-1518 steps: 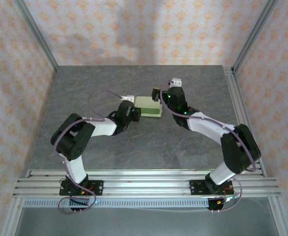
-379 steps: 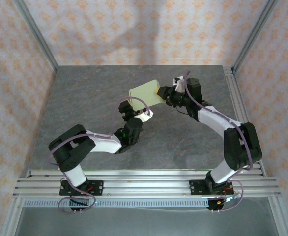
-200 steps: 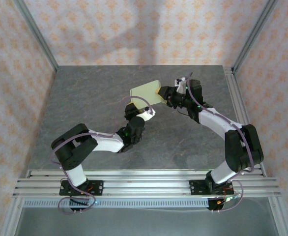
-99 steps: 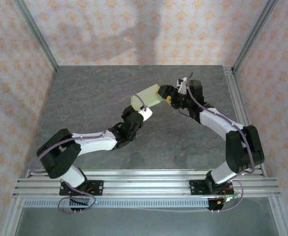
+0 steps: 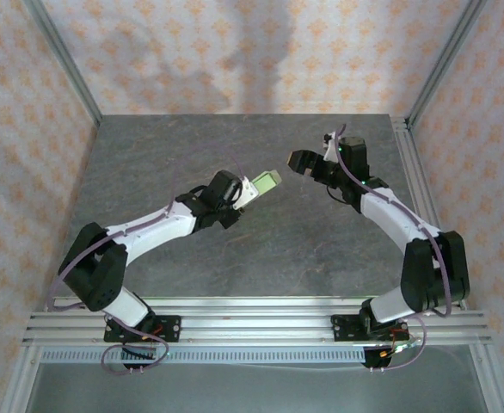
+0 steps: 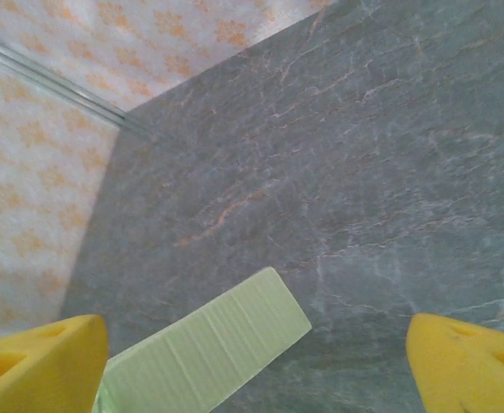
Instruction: Fold the paper box
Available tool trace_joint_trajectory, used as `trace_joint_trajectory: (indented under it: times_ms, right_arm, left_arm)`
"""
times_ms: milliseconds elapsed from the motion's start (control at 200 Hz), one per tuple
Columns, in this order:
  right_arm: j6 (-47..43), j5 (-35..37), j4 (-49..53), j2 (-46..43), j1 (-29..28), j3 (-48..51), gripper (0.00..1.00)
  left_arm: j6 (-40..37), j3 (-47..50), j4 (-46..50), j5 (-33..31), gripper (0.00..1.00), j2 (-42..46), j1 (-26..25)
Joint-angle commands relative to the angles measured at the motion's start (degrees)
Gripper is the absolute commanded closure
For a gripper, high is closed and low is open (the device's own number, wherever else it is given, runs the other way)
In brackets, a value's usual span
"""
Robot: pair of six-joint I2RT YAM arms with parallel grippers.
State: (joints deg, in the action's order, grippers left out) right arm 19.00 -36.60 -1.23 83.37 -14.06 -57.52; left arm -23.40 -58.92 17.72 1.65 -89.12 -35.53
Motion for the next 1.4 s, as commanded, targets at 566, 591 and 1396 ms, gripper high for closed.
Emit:
trace_joint_trajectory:
  times_ms: [566,591,1396]
  right_arm:
    - [-49.45,-0.96,26.2,-5.73,-6.91,-5.56,0.24]
    - [-49.58,-1.45,26.13,-5.61,-6.94,-5.68,0.27]
    - [-55.3,2.53,38.46,7.57,-12.76,-20.1,0.91]
  left_arm:
    - [-4.1,-14.77,32.05,13.02,0.79,-8.14,0.94]
    - [-4.11,-15.03,32.39,13.18,0.79,-8.12,0.99]
    - [-4.38,-17.2,33.74,14.06,0.78,-10.24,0.99]
